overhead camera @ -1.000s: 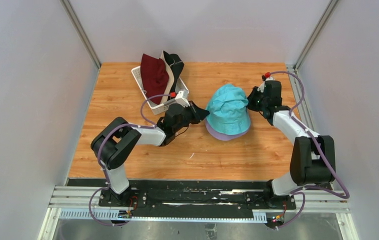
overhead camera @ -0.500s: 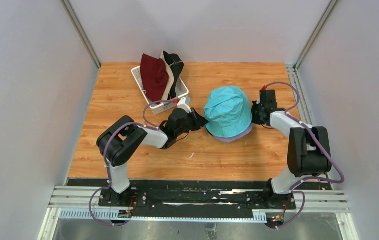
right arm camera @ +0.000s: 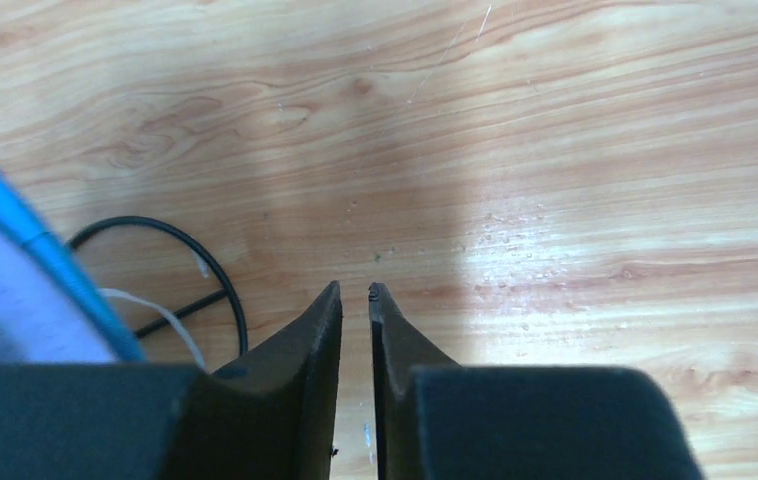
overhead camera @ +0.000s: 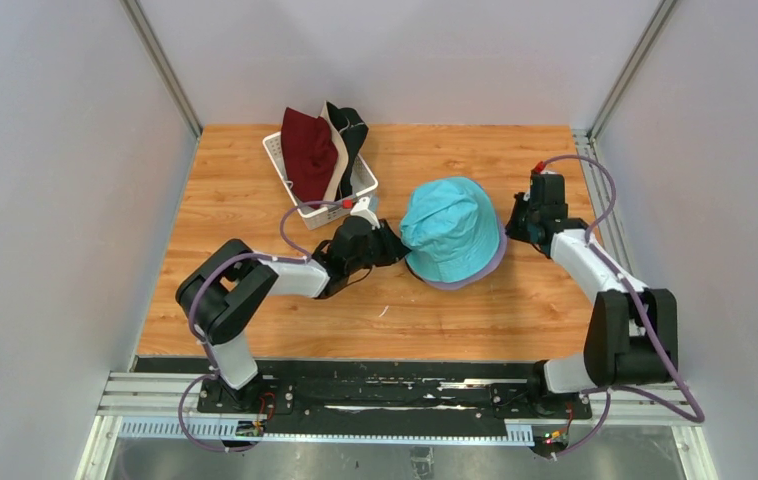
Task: Stack the hats
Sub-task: Stack the hat on the hat.
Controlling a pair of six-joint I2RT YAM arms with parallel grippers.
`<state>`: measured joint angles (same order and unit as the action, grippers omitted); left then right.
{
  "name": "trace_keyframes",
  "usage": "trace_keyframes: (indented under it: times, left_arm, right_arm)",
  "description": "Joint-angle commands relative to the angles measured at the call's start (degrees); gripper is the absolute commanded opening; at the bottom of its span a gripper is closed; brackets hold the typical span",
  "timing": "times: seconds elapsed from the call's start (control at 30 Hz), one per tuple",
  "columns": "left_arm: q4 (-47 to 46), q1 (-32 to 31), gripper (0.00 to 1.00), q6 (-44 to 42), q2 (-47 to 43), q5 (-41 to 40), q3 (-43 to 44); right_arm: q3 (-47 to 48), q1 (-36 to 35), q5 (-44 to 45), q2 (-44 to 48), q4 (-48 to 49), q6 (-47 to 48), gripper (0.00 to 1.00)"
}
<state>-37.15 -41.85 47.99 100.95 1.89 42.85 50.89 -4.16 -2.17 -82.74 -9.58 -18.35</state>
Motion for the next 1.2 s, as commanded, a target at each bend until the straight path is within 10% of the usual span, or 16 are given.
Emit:
trace_keyframes:
  times: [0.0, 0.3, 0.77, 1.17]
  left_arm:
    - [14.7, -1.2, 0.23, -4.3, -3.6, -3.2, -0.9]
    - [21.3, -3.1, 0.32, -7.2, -12.7, -8.2, 0.1]
    - [30.4, -6.3, 0.35, -8.7, -29.6, -21.6, -2.5]
    - [36.8, -6.3, 0.56, -16.0, -36.2, -26.2, 10.1]
  right_arm:
    - [2.4, -0.8, 1.8, 6.0, -3.8, 1.1, 0.2]
    - [3.2, -0.7, -0.5, 18.0, -7.3, 2.4, 0.47]
    - [-3.5, -0.7, -18.3, 36.5, -12.2, -4.2, 0.51]
    - [-10.9, -0.8, -23.5, 48.1, -17.9, -9.5, 0.51]
